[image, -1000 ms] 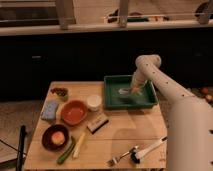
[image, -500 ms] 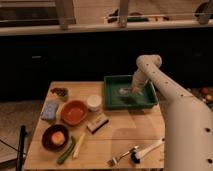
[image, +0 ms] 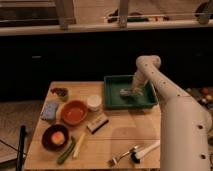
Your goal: Wipe tray with towel
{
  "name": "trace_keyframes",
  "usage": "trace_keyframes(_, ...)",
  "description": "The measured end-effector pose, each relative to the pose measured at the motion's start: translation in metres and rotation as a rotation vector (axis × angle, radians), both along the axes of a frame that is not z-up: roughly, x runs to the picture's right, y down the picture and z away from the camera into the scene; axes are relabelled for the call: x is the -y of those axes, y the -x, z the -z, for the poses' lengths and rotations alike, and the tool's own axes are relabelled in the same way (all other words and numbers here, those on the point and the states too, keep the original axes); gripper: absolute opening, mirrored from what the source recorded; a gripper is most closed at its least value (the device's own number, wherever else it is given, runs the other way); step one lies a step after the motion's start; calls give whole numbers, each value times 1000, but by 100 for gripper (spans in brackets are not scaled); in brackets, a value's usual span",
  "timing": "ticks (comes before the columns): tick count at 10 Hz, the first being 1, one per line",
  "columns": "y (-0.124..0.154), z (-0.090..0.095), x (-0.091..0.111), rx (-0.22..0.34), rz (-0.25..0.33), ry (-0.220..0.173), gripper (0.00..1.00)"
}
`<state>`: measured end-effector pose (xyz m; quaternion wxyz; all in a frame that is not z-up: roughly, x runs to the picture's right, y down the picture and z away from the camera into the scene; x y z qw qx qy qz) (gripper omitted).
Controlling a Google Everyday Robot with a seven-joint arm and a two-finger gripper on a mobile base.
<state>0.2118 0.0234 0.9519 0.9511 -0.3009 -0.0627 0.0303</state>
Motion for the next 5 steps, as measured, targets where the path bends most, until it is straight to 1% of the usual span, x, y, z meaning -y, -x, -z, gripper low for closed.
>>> trace_keyframes(1, -1, -3, -2, -3, -1, 7, 0)
trace_keyframes(3, -10, -8, 2, -19, -12, 10, 0)
trace_keyframes(5, -16, -11, 10, -36, -15, -1, 0)
